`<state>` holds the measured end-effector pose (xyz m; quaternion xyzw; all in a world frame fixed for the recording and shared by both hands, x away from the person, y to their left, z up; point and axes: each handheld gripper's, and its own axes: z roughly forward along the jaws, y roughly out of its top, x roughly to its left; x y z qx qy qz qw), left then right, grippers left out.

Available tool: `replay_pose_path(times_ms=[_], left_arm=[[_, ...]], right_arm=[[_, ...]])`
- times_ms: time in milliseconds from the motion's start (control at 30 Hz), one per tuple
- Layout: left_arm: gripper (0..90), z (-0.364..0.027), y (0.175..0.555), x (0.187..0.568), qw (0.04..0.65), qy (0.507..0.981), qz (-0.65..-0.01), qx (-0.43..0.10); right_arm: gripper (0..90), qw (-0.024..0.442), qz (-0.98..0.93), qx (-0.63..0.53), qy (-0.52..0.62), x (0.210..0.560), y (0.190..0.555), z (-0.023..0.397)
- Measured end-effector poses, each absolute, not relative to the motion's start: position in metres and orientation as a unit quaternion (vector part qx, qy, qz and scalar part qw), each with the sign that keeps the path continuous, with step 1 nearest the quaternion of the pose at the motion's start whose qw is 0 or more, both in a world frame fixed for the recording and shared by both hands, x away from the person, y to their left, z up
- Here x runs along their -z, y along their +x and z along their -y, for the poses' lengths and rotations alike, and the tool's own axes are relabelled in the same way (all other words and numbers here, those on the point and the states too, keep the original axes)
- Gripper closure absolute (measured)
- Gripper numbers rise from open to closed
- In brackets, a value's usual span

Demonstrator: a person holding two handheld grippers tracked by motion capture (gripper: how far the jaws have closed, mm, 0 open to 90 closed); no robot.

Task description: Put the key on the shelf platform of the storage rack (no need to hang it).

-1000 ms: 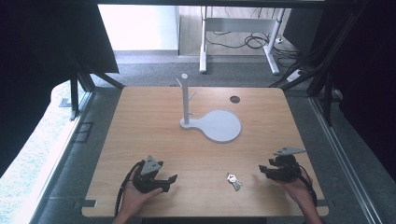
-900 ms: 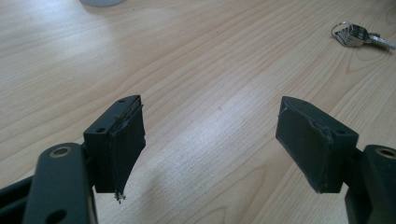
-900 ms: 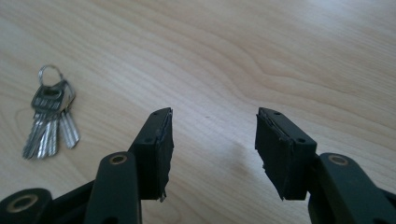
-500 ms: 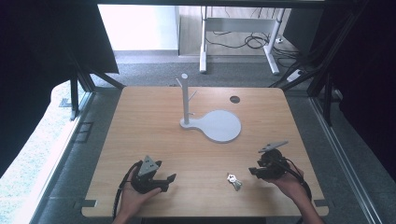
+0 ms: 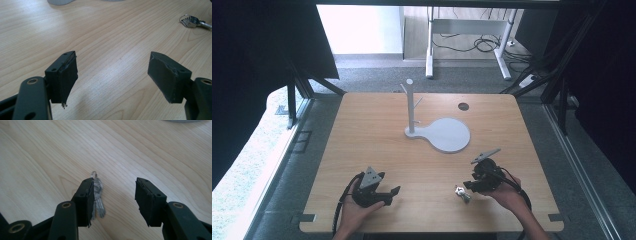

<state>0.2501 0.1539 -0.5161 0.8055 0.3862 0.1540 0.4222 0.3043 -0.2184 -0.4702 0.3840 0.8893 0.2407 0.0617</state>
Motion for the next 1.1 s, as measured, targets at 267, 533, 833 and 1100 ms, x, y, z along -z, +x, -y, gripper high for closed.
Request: replay_pose_path(times_ms=[267,533,833,1100], left_arm=[[23.8,-0.154,0.251,0.518,0.420,0.806,-0.389,-0.151],[23.8,-0.155,0.250,0.516,0.423,0.803,-0.391,-0.153],[23.6,-0.152,0.249,0.515,0.421,0.806,-0.388,-0.149],[23.4,-0.146,0.247,0.517,0.408,0.816,-0.380,-0.154]], right_arm=[[54.8,0.046,-0.902,-0.226,0.364,0.475,0.305,0.200],[60.2,0.032,-0.906,-0.219,0.361,0.481,0.310,0.192],[67.5,0.017,-0.909,-0.202,0.366,0.489,0.316,0.184],[73.1,0.013,-0.909,-0.191,0.371,0.492,0.319,0.179]])
